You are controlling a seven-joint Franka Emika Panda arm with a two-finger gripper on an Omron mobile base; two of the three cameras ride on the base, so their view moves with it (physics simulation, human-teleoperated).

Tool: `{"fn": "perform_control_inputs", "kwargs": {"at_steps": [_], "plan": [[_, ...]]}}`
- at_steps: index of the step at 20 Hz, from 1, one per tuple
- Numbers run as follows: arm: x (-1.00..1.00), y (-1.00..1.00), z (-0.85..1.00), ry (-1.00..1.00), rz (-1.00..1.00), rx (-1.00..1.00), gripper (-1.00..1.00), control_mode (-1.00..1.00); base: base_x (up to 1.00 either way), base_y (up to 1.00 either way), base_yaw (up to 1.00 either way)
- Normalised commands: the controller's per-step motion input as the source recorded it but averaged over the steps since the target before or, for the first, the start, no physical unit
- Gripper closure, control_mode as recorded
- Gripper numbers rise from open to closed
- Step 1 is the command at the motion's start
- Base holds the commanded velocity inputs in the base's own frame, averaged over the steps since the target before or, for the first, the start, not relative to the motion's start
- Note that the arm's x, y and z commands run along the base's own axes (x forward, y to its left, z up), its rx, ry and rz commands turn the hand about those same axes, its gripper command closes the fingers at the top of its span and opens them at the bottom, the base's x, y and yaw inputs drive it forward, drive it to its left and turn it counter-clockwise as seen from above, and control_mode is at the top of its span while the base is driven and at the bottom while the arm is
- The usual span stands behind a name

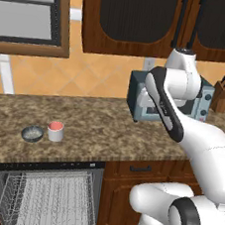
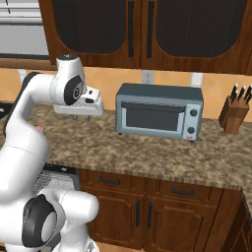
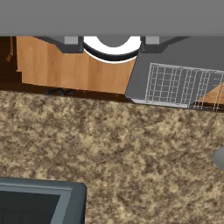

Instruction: Pick up the cup and bowl from the counter, place them in the dishwasher, and close the dishwasher door.

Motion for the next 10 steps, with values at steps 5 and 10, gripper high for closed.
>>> {"fn": "perform_control_inputs", "kwargs": {"at_steps": [5, 10], "plan": [[-0.06, 0.02, -0.07, 0.0, 0.0, -0.01, -1.0, -1.0, 0.0, 0.0, 0.0], [0.02, 0.12, -0.25, 0.0, 0.0, -0.05, -1.0, 1.0, 0.0, 0.0, 0.0]]}}
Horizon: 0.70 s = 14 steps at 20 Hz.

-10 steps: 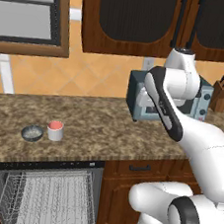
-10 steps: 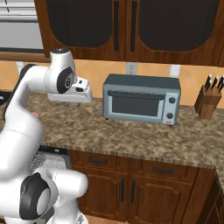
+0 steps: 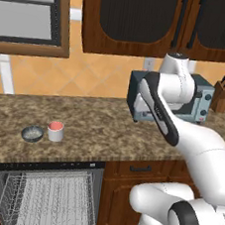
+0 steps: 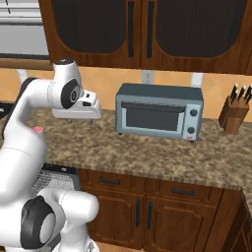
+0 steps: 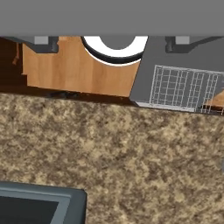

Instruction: Pick up the cup and bowl from the counter, place them in the dishwasher, and close the dishwasher door.

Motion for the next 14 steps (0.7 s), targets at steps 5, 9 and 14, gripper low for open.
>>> {"fn": "perform_control_inputs", "kwargs": {"at_steps": [5, 9, 14], "plan": [[0.0, 0.0, 0.0, 0.0, 0.0, 0.0, -1.0, 1.0, -0.22, -0.14, 0.24], [0.0, 0.0, 0.0, 0.0, 0.0, 0.0, -1.0, 1.0, -0.11, -0.47, 0.48], [0.0, 0.0, 0.0, 0.0, 0.0, 0.0, -1.0, 1.0, 0.0, -0.59, 0.51]]}}
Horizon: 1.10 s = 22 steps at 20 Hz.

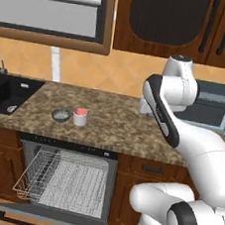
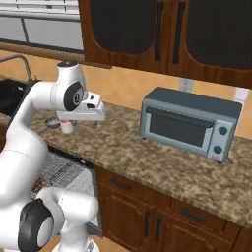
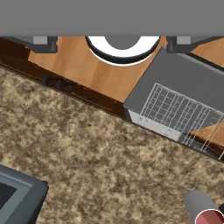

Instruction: Pick up the cup and bowl from the counter, place them in the dishwasher, and close the dishwasher door.

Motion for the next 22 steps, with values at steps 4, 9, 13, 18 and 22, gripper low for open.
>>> {"fn": "perform_control_inputs", "kwargs": {"at_steps": [4, 9, 13, 18, 22], "plan": [[0.0, 0.0, 0.0, 0.0, 0.0, 0.0, -1.0, 1.0, 0.02, -0.46, 0.48], [0.0, 0.0, 0.0, 0.0, 0.0, 0.0, -1.0, 1.0, 0.38, -0.36, 0.57], [0.0, 0.0, 0.0, 0.0, 0.0, 0.0, -1.0, 1.0, 0.42, -0.32, 0.51], [0.0, 0.0, 0.0, 0.0, 0.0, 0.0, -1.0, 1.0, 0.09, -0.09, 0.39], [0.0, 0.0, 0.0, 0.0, 0.0, 0.0, -1.0, 1.0, 0.0, -0.06, 0.29]]}}
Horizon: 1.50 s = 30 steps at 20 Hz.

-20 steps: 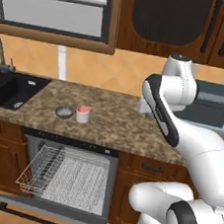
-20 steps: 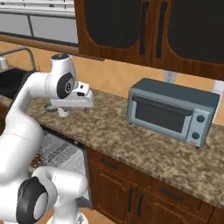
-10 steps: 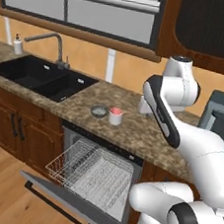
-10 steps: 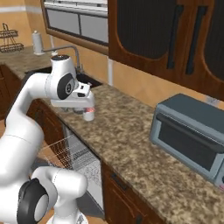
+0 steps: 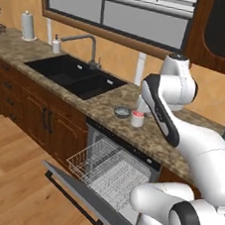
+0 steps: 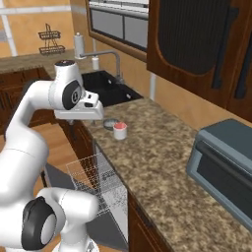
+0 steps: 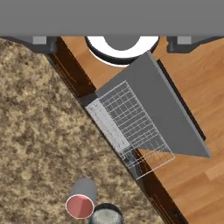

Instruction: Pick up the cup and bowl from the counter, place them in the dishwasher, and close the dishwasher door.

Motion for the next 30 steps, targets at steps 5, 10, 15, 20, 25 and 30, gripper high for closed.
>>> {"fn": "perform_control_inputs", "kwargs": {"at_steps": [5, 10, 15, 20, 25, 30], "plan": [[0.0, 0.0, 0.0, 0.0, 0.0, 0.0, -1.0, 1.0, 0.03, -0.05, 0.15], [0.0, 0.0, 0.0, 0.0, 0.0, 0.0, -1.0, 1.0, -0.02, -0.18, 0.08], [0.0, 0.0, 0.0, 0.0, 0.0, 0.0, -1.0, 1.0, -0.01, -0.37, 0.0], [0.0, 0.0, 0.0, 0.0, 0.0, 0.0, -1.0, 1.0, 0.03, -0.32, 0.0], [0.55, -0.02, -0.13, 0.0, 0.03, 0.0, -1.0, -1.0, 0.03, -0.06, 0.0], [0.99, -0.01, -0.5, 0.11, 0.09, -0.19, -1.0, -1.0, 0.0, 0.0, 0.0]]}}
